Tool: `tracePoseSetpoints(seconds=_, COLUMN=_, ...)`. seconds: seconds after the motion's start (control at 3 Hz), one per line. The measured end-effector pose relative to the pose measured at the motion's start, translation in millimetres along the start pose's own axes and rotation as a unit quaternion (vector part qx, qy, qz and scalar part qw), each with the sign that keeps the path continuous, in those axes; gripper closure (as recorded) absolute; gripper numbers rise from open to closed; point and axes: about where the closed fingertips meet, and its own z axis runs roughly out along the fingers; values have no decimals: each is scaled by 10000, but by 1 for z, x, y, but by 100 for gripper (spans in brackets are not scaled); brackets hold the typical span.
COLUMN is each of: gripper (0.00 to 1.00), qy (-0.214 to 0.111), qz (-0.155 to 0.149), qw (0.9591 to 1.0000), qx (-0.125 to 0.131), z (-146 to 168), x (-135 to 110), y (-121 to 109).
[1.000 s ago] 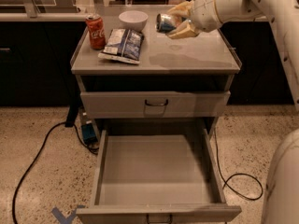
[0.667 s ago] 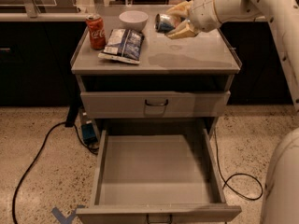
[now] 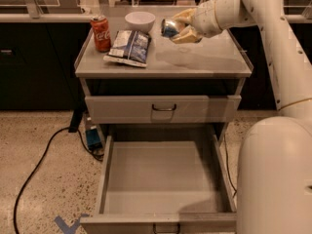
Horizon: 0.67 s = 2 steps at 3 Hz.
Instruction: Pick redbull can from middle drawer and place on counter
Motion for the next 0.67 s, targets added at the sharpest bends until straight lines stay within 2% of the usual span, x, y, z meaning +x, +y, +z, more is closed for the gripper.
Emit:
tracePoseSetpoints(seconds=0.33, gripper=100, qy=-115, qz=465, qw=9988, qx=-79, z=29, x=34, y=4)
tracePoseSetpoints(seconds=0.67, gripper=100, qy=-138, qz=741, qw=9969, qx=-235, z=49, x=53, y=13)
